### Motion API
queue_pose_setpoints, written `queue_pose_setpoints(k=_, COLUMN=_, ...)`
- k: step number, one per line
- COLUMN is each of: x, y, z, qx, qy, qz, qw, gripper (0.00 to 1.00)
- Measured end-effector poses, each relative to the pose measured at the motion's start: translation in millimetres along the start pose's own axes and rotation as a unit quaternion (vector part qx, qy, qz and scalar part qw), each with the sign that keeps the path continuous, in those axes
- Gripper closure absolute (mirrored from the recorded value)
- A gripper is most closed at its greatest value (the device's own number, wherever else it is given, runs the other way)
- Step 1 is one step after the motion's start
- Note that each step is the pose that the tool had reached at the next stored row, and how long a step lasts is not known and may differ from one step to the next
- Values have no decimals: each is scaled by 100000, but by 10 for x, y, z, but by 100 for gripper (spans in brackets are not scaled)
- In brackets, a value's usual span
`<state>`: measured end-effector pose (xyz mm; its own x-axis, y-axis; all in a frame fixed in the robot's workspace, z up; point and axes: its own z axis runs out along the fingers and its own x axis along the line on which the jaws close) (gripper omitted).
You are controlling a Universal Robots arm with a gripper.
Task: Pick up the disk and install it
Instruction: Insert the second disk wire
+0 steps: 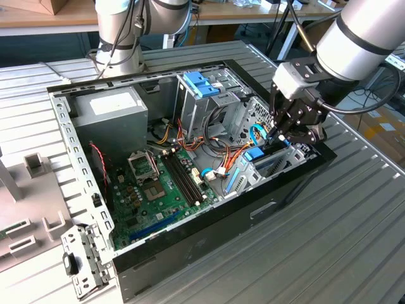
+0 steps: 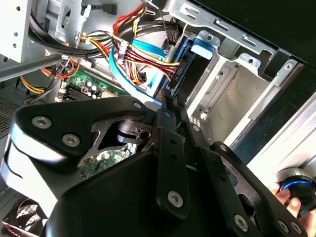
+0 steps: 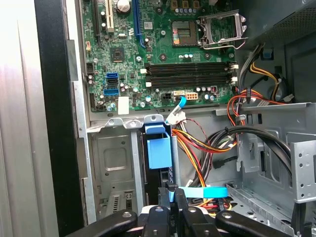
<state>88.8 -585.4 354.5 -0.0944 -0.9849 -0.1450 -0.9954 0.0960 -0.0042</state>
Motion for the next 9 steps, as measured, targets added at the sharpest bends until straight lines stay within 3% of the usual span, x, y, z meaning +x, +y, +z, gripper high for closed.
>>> queue_pose_setpoints(k=9, x=-4, y=-75, z=33, qx=2, qy=-7, qz=-2, qw=100000, gripper=84)
